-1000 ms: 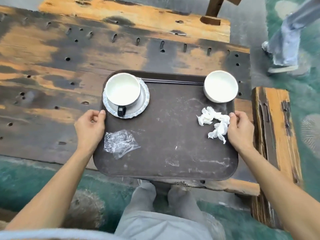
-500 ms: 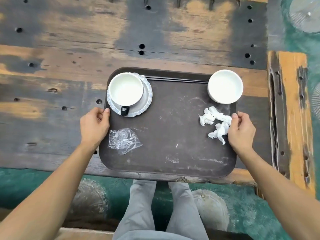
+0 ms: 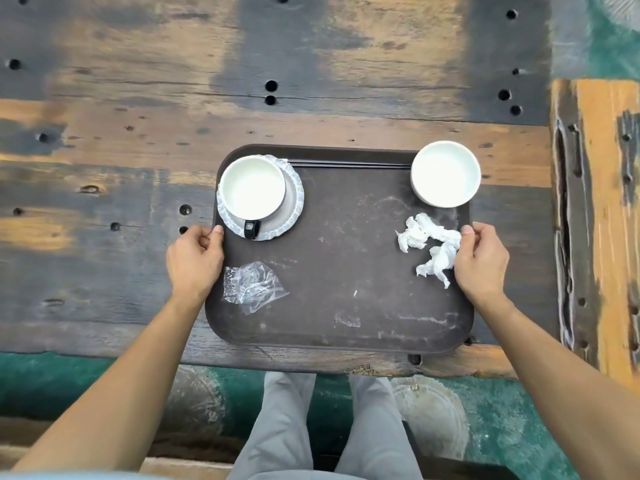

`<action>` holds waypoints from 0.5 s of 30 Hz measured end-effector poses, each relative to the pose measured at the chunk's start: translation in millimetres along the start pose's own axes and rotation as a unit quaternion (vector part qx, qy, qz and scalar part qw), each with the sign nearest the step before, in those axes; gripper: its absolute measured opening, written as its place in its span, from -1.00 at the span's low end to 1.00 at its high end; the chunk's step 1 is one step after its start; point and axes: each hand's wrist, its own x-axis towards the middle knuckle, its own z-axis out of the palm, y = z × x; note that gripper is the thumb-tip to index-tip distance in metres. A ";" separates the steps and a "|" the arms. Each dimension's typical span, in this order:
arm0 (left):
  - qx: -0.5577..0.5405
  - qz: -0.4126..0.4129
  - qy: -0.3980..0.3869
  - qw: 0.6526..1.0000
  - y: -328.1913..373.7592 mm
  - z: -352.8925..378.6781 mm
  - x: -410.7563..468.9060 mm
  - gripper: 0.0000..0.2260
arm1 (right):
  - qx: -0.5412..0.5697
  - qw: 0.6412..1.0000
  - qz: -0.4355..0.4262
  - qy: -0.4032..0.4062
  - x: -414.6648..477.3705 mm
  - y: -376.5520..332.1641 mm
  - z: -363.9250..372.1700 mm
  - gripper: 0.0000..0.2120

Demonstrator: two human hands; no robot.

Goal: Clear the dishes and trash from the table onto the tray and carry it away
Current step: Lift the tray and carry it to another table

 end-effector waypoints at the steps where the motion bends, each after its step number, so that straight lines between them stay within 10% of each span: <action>1: -0.001 -0.009 -0.001 1.000 -0.6 1.1 -0.4 -0.74 | -0.001 1.000 0.000 -0.004 -0.5 0.2 1.7 -0.72; 15: 0.000 -0.035 -0.034 0.999 -13.0 3.4 0.1 -0.70 | 0.009 0.998 0.032 -0.048 -4.5 -0.5 -1.3 -0.77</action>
